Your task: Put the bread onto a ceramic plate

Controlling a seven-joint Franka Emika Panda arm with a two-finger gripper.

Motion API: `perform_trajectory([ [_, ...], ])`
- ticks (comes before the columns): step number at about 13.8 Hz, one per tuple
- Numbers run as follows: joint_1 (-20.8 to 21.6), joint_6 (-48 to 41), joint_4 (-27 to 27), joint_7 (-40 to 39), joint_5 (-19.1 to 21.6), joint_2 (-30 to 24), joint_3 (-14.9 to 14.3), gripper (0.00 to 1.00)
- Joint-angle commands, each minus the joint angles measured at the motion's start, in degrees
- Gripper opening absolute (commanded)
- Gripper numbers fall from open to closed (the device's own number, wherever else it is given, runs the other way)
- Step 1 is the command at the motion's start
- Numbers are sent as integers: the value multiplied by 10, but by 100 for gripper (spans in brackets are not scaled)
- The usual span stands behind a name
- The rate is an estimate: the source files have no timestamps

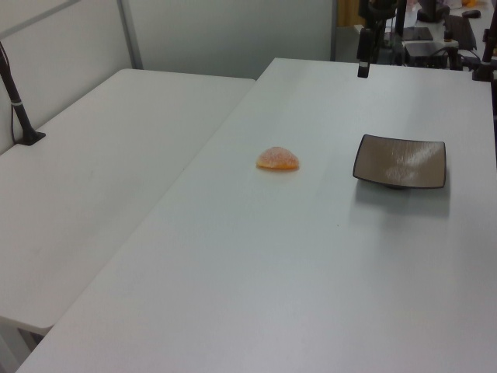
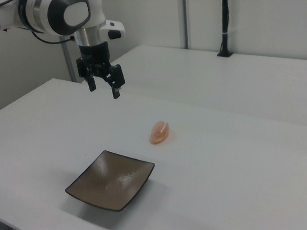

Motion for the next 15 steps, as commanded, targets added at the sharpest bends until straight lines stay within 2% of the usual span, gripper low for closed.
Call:
perform_trajectory([
  [1, 8, 2, 0, -12, 12, 1, -5, 100],
  [15, 25, 26, -1, -19, 12, 22, -7, 100],
])
